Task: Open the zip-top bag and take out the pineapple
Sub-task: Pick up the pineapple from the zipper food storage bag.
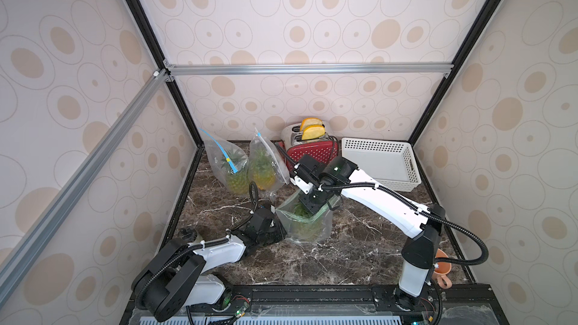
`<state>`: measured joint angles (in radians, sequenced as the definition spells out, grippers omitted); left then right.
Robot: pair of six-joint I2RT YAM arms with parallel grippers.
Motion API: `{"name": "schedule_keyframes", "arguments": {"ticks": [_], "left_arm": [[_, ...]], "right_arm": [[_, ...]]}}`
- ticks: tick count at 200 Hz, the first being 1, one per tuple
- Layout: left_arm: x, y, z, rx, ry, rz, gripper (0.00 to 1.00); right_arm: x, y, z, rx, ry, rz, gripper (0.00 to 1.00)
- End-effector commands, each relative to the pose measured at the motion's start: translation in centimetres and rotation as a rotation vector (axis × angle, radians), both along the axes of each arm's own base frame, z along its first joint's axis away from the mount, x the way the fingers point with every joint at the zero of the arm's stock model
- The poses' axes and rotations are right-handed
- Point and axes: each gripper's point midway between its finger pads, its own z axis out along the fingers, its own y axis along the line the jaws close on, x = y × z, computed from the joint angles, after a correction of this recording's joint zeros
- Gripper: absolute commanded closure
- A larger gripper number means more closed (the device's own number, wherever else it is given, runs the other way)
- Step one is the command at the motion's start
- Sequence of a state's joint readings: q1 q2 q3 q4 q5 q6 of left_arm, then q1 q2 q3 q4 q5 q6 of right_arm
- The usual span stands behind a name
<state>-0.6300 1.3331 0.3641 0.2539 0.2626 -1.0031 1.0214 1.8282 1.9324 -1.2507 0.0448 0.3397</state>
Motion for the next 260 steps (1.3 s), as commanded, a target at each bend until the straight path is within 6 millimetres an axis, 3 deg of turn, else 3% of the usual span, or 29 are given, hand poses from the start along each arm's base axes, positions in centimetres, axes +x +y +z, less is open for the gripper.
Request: {"name": "schedule_keyframes", "arguments": {"ticks": [1, 74, 79, 136, 204, 260], "left_arm": [[0.4, 0.6, -1.3, 0.055, 0.046, 0.059, 1.0], [1.9, 2.0, 0.2, 0.224, 0.005, 0.094, 1.0], [1.8, 2.2, 0.2, 0.232, 0.005, 0.096, 1.0], [1.8, 2.0, 0.0, 0.296, 0.01, 0.076, 1.0], [1.8, 1.6, -0.1, 0.322, 0.024, 0.062, 1.0], [1.9, 1.4, -0.2, 0.346, 0.035, 0.057, 1.0]], "right_arm": [[0.4, 0.8, 4.5, 0.119, -0.071, 0.016, 1.0], [-0.5, 1.4, 10.3, 0.195, -0.139, 0.077, 1.0], [-0.5, 1.5, 11.4, 0.218, -0.159, 0.081, 1.0], [-1.3, 0.6, 16.0, 0.305, -0.225, 0.104, 1.0], [-1.8, -4.1, 22.1, 0.382, -0.402, 0.063, 1.0], [-1.8, -6.6, 24.7, 0.397, -0.512, 0.045, 1.0]]}}
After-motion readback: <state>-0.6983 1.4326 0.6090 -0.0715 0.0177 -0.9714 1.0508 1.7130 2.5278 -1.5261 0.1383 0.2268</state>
